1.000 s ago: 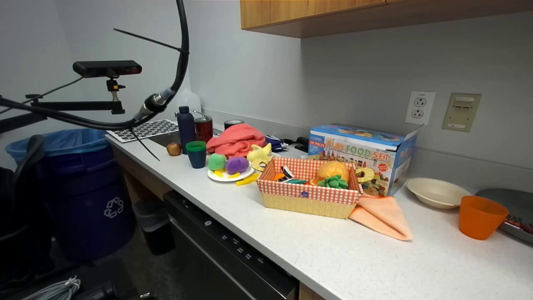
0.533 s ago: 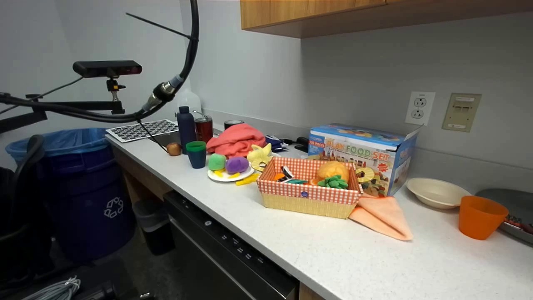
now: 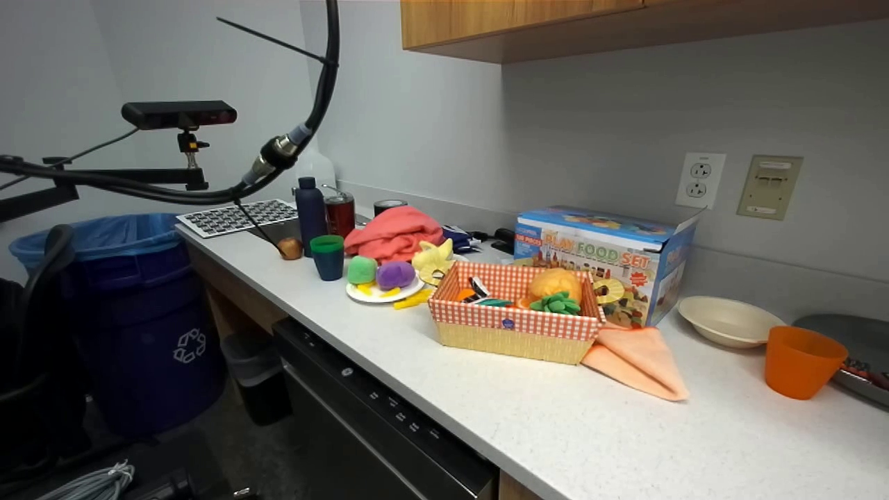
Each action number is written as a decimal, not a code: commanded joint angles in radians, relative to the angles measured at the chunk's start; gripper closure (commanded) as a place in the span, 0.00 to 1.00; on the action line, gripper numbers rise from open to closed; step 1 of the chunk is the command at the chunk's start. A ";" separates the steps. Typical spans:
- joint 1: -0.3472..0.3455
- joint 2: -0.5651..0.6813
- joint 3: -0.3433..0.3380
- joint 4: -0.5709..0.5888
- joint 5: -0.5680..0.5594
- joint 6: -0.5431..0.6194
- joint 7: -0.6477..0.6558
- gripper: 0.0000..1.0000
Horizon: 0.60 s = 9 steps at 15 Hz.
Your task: Open the right door of the kitchen top cabinet
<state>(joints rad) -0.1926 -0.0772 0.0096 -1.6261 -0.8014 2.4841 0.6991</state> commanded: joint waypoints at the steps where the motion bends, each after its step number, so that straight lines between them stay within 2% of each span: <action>1: 0.032 0.009 -0.023 0.038 -0.024 -0.041 -0.050 0.00; 7: 0.042 0.008 -0.017 0.056 -0.092 -0.118 -0.075 0.00; 8: -0.005 -0.040 -0.020 -0.104 -0.153 -0.024 -0.002 0.00; 9: -0.004 -0.042 -0.023 -0.115 -0.157 -0.020 -0.001 0.00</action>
<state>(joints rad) -0.1694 -0.0780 0.0084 -1.6212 -0.8840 2.4326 0.6636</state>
